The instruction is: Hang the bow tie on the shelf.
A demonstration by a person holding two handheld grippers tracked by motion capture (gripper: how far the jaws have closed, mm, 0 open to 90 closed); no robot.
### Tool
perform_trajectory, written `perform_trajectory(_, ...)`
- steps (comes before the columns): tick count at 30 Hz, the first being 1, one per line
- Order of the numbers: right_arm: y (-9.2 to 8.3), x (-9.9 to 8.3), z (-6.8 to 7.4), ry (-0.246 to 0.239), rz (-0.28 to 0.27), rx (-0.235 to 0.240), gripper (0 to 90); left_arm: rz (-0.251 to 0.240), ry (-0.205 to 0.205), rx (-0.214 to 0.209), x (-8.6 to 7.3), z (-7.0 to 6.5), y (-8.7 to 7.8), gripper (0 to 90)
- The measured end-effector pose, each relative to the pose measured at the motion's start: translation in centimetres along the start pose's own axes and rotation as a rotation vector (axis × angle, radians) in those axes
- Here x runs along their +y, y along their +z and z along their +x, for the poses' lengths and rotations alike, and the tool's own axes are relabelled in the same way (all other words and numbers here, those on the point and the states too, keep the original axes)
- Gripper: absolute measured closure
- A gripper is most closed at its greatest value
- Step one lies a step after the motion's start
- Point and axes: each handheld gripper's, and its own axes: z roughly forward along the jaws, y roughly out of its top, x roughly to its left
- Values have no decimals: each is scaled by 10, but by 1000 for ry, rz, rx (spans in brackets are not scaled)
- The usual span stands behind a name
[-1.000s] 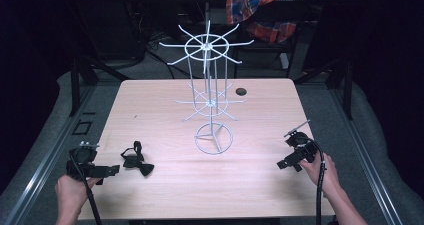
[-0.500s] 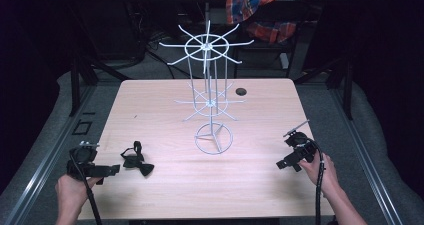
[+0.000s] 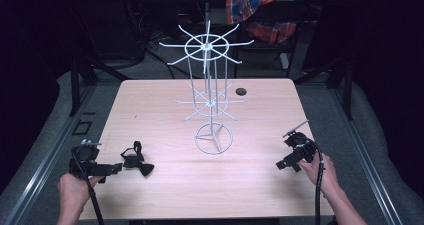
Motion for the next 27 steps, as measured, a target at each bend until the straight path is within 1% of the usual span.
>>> perform_trajectory(3,0,0,0,0,1,0,42,-3,2,-2,1,-1,0,0)
perform_trajectory(5,0,0,0,5,-9,8,42,-7,4,-2,2,-3,0,0)
perform_trajectory(7,-1,0,0,0,-6,1,42,-12,9,-6,4,-6,0,0)
perform_trajectory(9,0,0,0,3,-3,5,43,-20,14,-7,6,-10,0,0)
perform_trajectory(10,0,0,0,1,-1,10,43,-25,19,-15,9,-14,0,0)
perform_trajectory(11,0,0,0,1,-1,10,43,-25,19,-15,9,-14,0,0)
perform_trajectory(12,3,-1,1,26,-29,12,43,-31,27,-29,13,-19,1,0)
perform_trajectory(13,3,-1,1,26,-29,12,43,-31,27,-29,13,-19,1,0)
perform_trajectory(14,1,1,-1,-10,11,3,43,-33,38,-36,16,-25,2,0)
perform_trajectory(15,1,1,-1,-10,11,3,43,-33,38,-36,16,-25,2,0)
perform_trajectory(17,0,1,0,-4,9,3,43,-35,56,-41,20,-33,5,0)
perform_trajectory(18,1,1,0,1,-1,6,43,-33,74,-44,23,-41,8,0)
perform_trajectory(19,1,1,0,1,-1,6,43,-33,74,-44,23,-41,8,0)
perform_trajectory(20,0,0,0,-2,0,0,43,-29,80,-49,25,-44,9,0)
perform_trajectory(21,0,0,0,5,-6,3,43,-32,88,-48,27,-47,11,0)
perform_trajectory(23,-1,0,-1,-5,2,-4,43,-28,93,-47,29,-50,14,6)
perform_trajectory(24,-1,0,-1,-7,0,-4,43,-29,92,-49,30,-51,16,12)
perform_trajectory(25,0,0,-1,3,9,2,43,-33,85,-49,32,-50,17,58)
perform_trajectory(27,1,0,0,8,3,1,43,-39,80,-51,32,-50,17,135)
